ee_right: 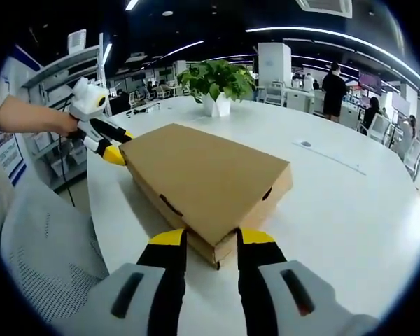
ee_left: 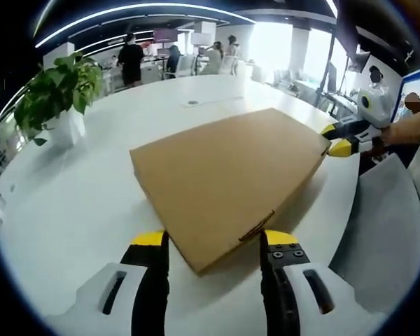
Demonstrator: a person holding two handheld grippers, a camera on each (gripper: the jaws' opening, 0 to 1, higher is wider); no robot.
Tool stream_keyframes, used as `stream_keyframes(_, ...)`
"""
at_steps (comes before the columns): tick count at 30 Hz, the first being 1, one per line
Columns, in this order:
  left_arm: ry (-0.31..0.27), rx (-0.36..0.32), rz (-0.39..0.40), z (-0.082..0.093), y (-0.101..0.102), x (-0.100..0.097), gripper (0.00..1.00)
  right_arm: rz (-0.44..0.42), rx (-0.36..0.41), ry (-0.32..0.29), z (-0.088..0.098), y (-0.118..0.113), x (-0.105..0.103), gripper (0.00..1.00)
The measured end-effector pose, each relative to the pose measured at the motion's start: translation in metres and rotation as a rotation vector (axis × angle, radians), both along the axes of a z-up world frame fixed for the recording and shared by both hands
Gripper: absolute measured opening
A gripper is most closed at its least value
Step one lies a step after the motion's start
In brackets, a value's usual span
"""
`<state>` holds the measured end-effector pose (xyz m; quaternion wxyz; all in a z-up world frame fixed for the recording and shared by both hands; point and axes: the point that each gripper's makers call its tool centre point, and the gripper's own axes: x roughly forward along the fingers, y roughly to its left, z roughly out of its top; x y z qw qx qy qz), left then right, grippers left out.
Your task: Operate the shoe box by opening the lid, removing the specified soft item, and placing it in the target area until the item is outside and the box remains undamaged.
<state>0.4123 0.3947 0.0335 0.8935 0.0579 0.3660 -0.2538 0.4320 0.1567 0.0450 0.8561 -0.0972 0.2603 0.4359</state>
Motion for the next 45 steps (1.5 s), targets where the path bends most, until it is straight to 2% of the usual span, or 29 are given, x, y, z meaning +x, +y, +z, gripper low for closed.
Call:
stream_keyframes(14,0.011,-0.017,0.0,0.001,0.001,0.0,0.52,-0.015,0.028,-0.009,0.008,0.0,0.0,0.26)
stream_keyframes(18,0.009,0.002,-0.017,0.003,0.001,-0.001,0.52,-0.017,0.036,-0.029,0.013,0.0,0.0,0.26)
stream_keyframes(28,0.024,0.001,-0.027,0.016,-0.003,-0.003,0.56,-0.014,0.055,-0.061,0.029,0.001,0.001,0.27)
stream_keyframes(39,0.006,-0.033,-0.018,0.038,-0.012,-0.007,0.59,-0.005,0.082,-0.095,0.045,0.006,-0.002,0.37)
stream_keyframes(45,-0.014,-0.065,0.002,0.053,-0.014,-0.006,0.6,-0.009,0.094,-0.122,0.059,0.006,0.003,0.37)
